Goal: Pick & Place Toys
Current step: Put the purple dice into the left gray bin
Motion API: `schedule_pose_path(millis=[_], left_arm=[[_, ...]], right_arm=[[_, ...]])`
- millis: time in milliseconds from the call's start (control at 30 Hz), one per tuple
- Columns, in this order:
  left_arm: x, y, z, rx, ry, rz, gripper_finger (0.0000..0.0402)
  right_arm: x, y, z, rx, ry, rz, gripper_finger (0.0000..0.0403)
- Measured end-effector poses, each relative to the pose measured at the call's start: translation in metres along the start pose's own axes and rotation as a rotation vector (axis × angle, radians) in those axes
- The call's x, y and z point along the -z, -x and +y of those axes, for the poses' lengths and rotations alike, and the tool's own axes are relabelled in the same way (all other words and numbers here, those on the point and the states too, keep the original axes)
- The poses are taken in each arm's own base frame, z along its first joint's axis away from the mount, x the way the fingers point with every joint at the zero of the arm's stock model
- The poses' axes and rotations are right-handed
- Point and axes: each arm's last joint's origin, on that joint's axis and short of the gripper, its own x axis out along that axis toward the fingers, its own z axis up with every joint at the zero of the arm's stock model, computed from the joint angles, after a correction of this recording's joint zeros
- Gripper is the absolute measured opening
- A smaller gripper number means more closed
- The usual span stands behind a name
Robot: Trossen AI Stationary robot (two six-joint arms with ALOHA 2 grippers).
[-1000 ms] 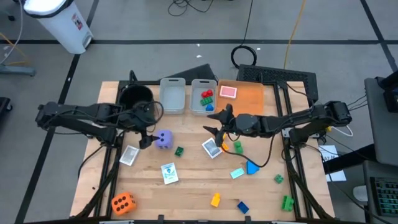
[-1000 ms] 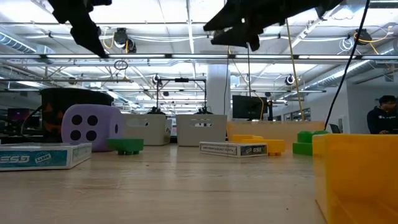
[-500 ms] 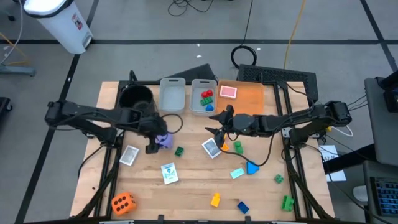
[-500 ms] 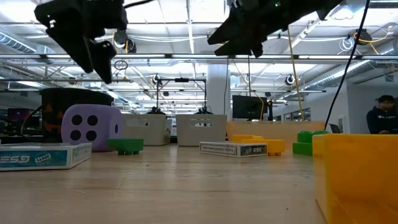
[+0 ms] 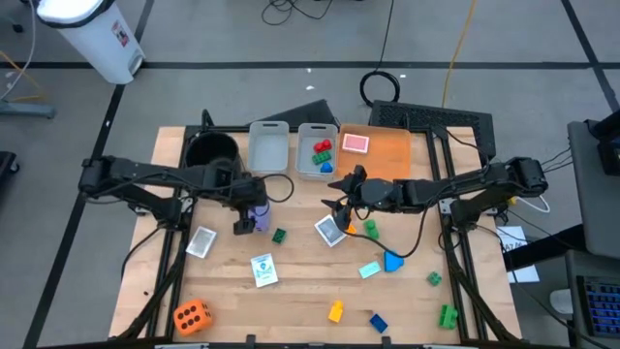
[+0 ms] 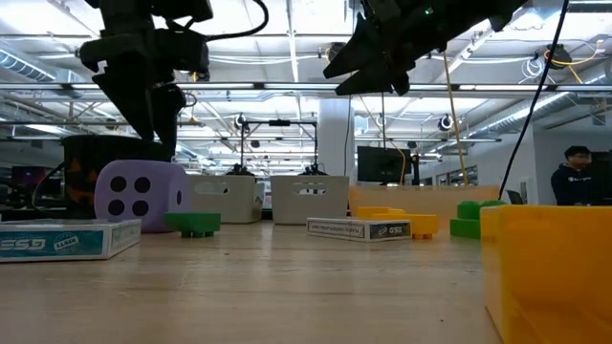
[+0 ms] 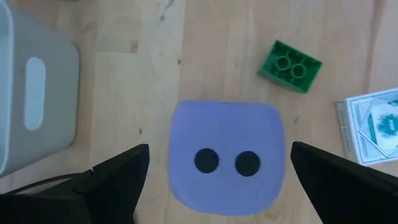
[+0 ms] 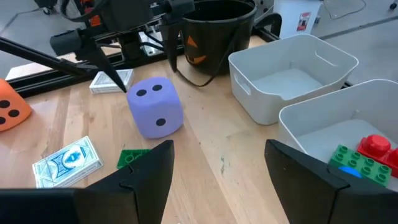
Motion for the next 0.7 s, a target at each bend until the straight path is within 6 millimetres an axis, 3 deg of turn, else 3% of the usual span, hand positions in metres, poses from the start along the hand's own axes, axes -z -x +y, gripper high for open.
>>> schedule_pose_path(millis=[500, 700], left_arm=[[0.0, -0.001, 0.003, 0.036, -0.025, 0.005, 0.0397], [-0.002, -0.014, 0.002, 0.037, -0.044, 0.06, 0.0397]], right_arm=[[0.0, 0.0, 0.0, 0.001, 0.002, 0.004, 0.0242], [0.001, 0.0, 0.0, 0.001, 0.003, 0.006, 0.0242]])
